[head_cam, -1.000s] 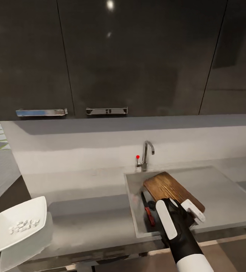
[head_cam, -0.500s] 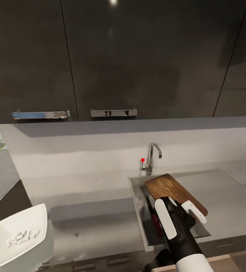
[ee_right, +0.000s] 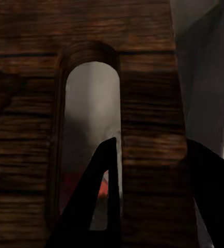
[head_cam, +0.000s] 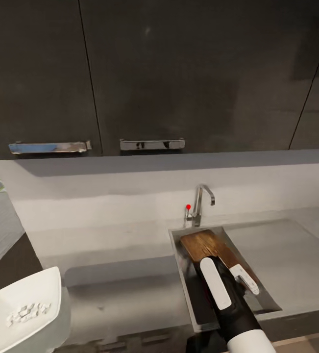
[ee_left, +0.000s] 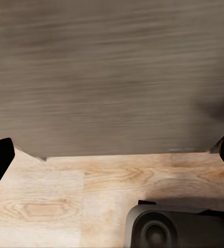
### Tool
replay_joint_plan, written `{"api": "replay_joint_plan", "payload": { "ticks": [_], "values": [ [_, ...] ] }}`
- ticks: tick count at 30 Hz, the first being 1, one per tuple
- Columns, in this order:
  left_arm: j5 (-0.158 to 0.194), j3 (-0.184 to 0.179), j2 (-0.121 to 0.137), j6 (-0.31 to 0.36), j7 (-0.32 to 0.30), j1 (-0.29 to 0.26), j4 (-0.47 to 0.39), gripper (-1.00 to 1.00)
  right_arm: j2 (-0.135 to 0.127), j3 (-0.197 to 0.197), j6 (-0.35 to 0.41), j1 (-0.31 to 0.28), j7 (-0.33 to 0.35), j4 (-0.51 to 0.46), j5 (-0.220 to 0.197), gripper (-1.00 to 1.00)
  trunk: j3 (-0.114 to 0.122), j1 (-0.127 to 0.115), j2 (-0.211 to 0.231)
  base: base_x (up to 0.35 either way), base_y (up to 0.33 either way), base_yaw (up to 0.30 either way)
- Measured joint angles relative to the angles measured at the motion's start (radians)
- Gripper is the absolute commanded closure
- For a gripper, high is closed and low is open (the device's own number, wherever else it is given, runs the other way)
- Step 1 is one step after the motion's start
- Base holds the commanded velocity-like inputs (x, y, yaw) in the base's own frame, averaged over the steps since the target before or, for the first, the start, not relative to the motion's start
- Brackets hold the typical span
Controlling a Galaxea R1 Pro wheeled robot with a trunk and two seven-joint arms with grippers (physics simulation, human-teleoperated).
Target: In the kitchen, take the Vidalia onion out of the sink, dice it on the chopping board with the paring knife, put the diced onion into the bowl on the countertop, then place both the paring knife and the chopping board into the sink.
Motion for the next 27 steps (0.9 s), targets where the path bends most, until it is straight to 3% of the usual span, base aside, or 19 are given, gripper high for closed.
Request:
{"api": "replay_joint_plan", "payload": {
  "ticks": [5,27],
  "values": [
    [0.000,0.000,0.000,0.000,0.000,0.000,0.001,-1.00,0.000,0.000,-0.013,0.000,0.001,0.006,-0.037,1.00,-0.008,0.000,0.000,0.089,0.075,0.000],
    [0.000,0.000,-0.001,0.000,-0.002,0.000,0.001,-1.00,0.000,-0.003,-0.074,0.000,0.002,0.029,-0.034,1.00,-0.043,0.000,0.000,0.026,-0.052,0.000]
  ]
}}
